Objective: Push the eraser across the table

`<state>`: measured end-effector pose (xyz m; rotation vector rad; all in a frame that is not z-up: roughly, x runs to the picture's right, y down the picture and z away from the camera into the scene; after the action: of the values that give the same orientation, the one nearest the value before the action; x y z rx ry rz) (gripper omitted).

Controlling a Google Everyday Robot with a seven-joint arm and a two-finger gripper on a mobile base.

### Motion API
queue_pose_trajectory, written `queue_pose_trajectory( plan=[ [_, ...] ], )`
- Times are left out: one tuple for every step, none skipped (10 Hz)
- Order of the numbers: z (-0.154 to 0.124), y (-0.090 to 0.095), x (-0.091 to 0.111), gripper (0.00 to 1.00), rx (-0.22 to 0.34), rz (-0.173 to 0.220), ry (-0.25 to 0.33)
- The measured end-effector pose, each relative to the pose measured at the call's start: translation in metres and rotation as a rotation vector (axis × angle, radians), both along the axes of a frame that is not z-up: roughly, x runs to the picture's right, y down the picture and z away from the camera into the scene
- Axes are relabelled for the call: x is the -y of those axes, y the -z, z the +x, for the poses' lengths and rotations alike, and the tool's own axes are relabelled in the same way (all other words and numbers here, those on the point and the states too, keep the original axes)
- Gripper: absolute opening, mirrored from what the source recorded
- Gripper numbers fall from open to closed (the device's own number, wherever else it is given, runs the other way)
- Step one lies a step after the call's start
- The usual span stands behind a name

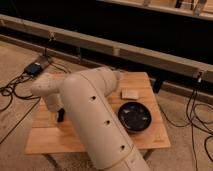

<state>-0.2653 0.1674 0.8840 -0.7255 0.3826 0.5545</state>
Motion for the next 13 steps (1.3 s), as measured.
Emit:
queue_pose_trajectory(
  plan=[
    [-0.002,-0.002,0.003,0.65,0.006,0.009,0.003],
    [-0.004,-0.004,0.006,0.65,0.012,0.020,0.010],
    [-0.006,-0.006,0.009,0.65,0.017,0.029,0.015],
    [-0.008,-0.008,0.012,0.65,0.021,0.036,0.019],
    [-0.009,-0.009,0.015,0.65,0.024,0.042,0.021],
    [-0.010,-0.010,0.018,0.65,0.027,0.048,0.023],
    [-0.011,-0.013,0.021,0.65,0.028,0.055,0.023],
    [-0.011,-0.016,0.024,0.65,0.029,0.062,0.024],
    [-0.011,-0.019,0.029,0.65,0.030,0.072,0.025],
    [-0.010,-0.022,0.033,0.65,0.028,0.081,0.024],
    [-0.009,-0.026,0.039,0.65,0.026,0.091,0.024],
    [-0.008,-0.029,0.044,0.65,0.023,0.101,0.023],
    [-0.007,-0.033,0.050,0.65,0.020,0.113,0.023]
  ],
)
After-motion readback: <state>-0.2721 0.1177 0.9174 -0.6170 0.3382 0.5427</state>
